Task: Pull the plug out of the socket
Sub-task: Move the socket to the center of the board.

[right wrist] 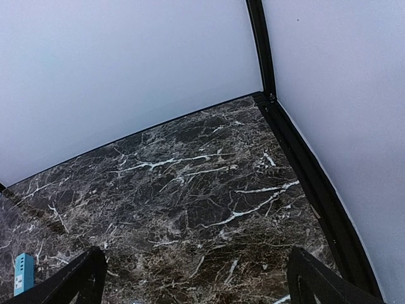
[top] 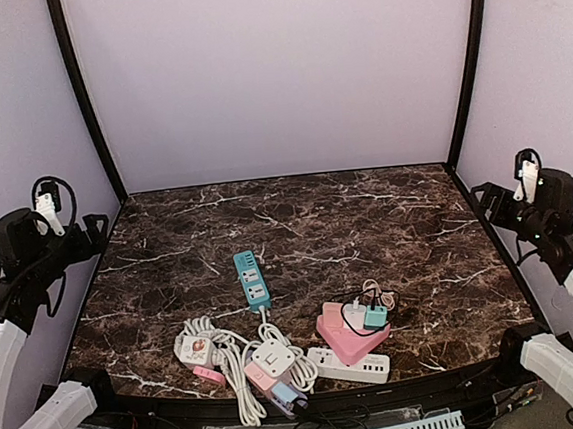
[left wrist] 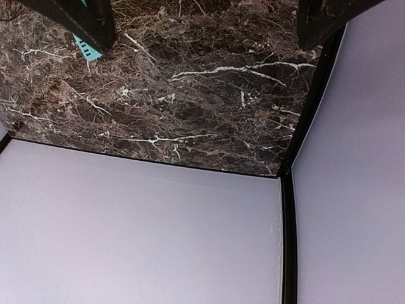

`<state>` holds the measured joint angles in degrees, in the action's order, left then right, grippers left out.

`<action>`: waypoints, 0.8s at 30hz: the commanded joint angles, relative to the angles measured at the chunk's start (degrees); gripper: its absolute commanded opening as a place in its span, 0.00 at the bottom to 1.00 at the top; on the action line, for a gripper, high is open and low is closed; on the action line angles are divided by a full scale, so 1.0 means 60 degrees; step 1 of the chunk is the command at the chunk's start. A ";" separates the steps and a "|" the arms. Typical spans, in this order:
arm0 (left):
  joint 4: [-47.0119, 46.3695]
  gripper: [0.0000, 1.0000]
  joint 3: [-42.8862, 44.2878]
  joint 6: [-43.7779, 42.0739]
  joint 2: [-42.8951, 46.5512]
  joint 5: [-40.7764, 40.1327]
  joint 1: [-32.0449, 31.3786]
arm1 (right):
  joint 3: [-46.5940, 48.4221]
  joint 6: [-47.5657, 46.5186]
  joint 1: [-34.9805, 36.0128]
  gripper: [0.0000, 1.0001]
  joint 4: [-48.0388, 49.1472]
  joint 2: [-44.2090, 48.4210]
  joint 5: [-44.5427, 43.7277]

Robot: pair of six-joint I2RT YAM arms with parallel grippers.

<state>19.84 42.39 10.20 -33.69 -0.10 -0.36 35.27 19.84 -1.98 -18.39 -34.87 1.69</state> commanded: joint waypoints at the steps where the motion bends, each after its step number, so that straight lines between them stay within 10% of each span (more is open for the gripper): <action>1: -0.0068 1.00 -0.0218 0.0205 -0.0053 -0.0339 0.0031 | 0.0114 0.0069 0.0000 0.99 -0.0080 0.0331 0.0037; 18: 0.0303 1.00 0.0337 -0.0841 -0.2287 0.1851 -0.0106 | 0.1236 0.0274 0.0113 0.92 -0.0947 -0.0512 0.4001; 24: 0.0552 1.00 0.1062 -0.0732 -0.3185 0.1658 -0.1375 | 0.1240 0.0707 0.1930 0.89 -0.1165 -0.1042 0.3651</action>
<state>21.91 45.52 6.24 -51.83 8.23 -4.64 42.52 21.39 3.33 -23.75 -39.94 22.09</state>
